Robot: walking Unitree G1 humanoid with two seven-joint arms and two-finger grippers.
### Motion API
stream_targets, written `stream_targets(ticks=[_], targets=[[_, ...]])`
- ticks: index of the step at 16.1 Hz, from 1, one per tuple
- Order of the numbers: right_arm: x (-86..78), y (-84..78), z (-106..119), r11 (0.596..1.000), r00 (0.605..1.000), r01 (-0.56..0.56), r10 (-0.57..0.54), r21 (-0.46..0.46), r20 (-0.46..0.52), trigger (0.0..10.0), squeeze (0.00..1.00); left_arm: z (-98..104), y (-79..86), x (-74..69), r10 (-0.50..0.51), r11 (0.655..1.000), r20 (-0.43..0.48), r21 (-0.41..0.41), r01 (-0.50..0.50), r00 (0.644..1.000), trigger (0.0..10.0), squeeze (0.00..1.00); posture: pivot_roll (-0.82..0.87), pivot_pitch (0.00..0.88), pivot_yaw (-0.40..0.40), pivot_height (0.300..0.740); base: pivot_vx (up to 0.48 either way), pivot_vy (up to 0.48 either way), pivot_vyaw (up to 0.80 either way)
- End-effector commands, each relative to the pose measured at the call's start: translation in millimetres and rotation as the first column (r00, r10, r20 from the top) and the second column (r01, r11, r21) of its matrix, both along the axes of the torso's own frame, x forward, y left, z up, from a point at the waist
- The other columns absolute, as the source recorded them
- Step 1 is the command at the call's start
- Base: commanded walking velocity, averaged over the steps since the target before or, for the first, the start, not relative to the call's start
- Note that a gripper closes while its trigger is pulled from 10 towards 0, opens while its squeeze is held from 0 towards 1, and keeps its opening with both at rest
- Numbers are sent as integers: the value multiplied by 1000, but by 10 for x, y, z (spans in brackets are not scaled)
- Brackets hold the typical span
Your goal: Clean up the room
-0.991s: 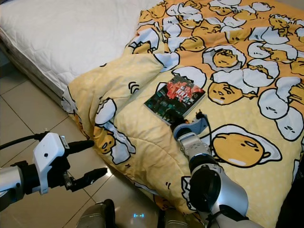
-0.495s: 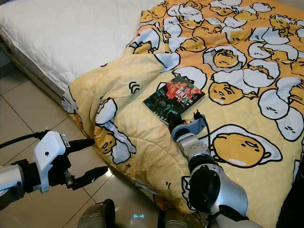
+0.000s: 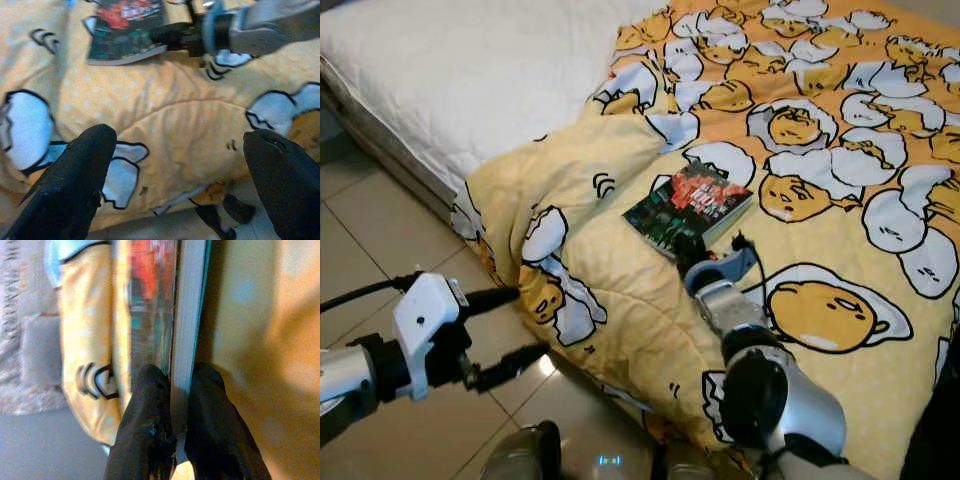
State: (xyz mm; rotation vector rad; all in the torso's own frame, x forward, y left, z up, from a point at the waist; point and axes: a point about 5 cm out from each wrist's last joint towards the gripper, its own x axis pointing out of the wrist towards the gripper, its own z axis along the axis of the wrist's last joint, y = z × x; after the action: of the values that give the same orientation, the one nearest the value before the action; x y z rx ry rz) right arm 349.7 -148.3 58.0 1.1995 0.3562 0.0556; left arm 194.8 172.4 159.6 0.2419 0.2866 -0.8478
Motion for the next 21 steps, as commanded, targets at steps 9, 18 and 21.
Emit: stream_targets(ticks=[9,18,21], targets=[[-119,-445,458,804,947,12,181,-594,264,0,0,-249,57,352,241,970,109,-10,-241,965,10000,0,40,0,-13,740,0,0,0],[-437,-429,497,532,935,110,231,-840,268,0,0,-306,-107,763,327,942,135,-127,-311,935,10000,0,-54,0,66,740,0,0,0],[-633,-443,450,531,948,203,104,-823,301,0,0,-387,-186,752,352,935,165,-101,-339,921,10000,0,-61,0,80,740,0,0,0]])
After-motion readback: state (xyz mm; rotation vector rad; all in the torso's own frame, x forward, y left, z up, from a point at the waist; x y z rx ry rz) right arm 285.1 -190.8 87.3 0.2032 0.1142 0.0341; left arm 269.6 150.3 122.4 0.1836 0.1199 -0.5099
